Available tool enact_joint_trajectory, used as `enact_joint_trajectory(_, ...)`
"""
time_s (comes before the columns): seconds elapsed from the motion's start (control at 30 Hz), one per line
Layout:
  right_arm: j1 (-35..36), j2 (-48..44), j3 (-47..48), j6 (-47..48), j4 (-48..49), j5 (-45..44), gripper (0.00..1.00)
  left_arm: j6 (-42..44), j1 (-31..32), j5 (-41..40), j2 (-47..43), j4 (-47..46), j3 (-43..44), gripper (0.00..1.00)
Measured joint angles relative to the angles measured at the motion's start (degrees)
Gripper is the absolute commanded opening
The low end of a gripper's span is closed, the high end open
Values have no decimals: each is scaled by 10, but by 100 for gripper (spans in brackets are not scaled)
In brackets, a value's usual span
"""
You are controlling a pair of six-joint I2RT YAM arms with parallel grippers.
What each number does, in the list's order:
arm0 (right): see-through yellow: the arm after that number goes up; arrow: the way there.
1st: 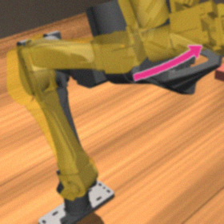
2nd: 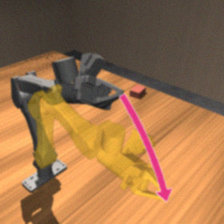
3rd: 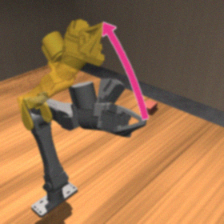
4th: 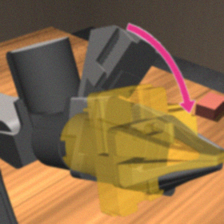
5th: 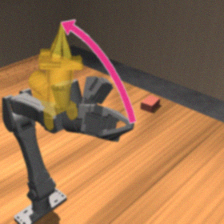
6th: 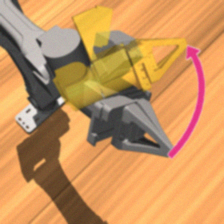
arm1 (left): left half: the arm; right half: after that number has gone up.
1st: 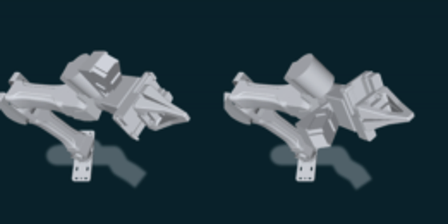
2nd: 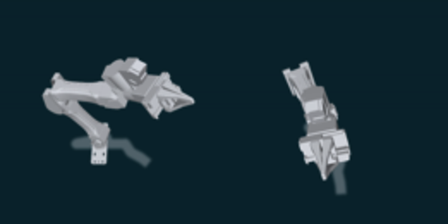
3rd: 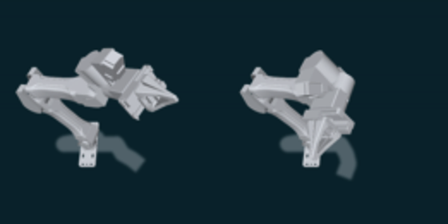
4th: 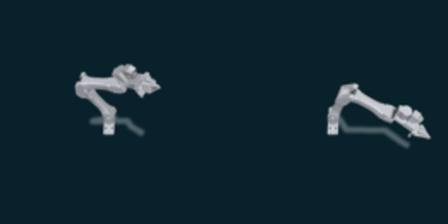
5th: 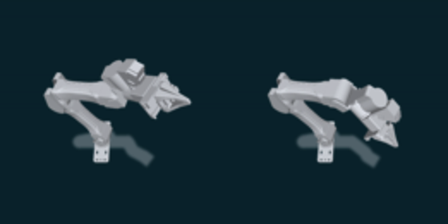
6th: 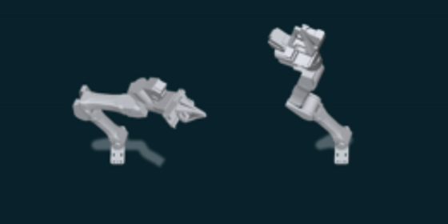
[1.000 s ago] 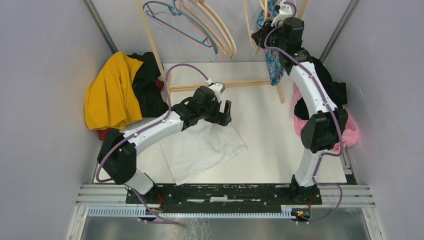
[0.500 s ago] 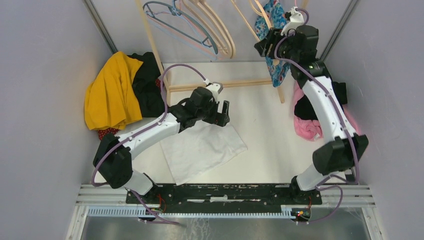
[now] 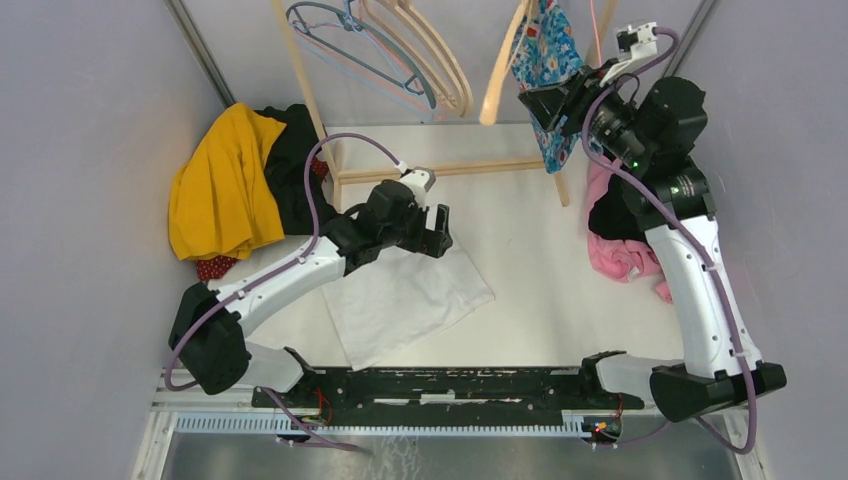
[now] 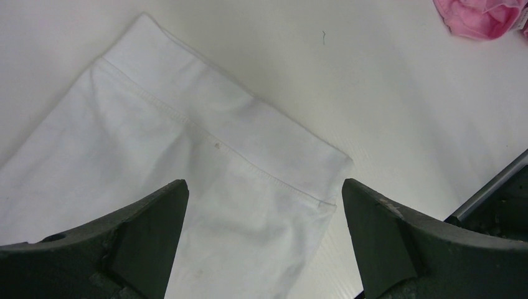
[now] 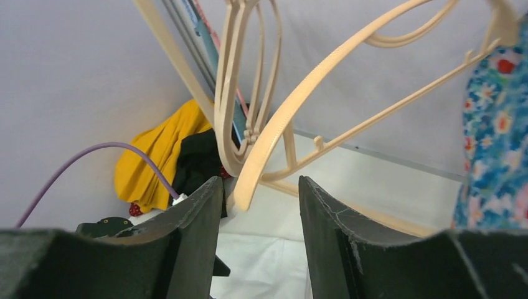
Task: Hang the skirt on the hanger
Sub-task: Place the hanger on the clothesline, then pick up the hanger from the clothesline.
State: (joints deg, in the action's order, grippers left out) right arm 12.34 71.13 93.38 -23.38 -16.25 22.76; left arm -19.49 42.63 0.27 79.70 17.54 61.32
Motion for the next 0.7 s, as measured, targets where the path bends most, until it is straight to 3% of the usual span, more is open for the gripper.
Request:
enact_joint_trajectory(0.4,91,125,46,15,5,-15,53,-10,0,-2,-26,1,-18,100)
enact_joint_trajectory(0.7,139,166,169,41,-2,-38,57,-10,2,-3,-32,1,-19,100)
